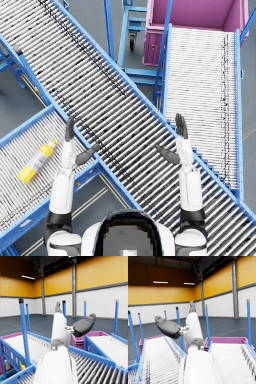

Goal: Pick up the oil and place it on the left assembly line, put the cola on the right, and keep Sprite still

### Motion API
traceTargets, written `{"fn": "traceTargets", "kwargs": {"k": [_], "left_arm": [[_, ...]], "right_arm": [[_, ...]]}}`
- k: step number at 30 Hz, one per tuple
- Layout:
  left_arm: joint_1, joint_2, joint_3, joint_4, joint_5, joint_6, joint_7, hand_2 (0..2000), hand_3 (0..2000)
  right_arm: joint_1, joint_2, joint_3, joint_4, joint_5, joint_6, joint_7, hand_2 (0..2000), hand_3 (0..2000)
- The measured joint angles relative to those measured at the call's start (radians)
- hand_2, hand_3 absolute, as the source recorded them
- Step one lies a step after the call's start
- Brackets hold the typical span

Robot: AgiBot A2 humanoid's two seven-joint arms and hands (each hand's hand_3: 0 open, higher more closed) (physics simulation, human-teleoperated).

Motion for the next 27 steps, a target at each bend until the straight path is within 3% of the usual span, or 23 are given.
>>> {"fn": "traceTargets", "kwargs": {"k": [8,27], "left_arm": [[-0.019,-0.030,0.089,0.034,-0.172,0.032,0.032,0,0],[-0.021,-0.034,0.099,0.038,-0.191,0.036,0.036,0,0]], "right_arm": [[-0.060,0.092,0.106,-0.014,-0.107,0.032,-0.032,0,0],[-0.066,0.101,0.118,-0.016,-0.118,0.035,-0.036,0,0]]}}
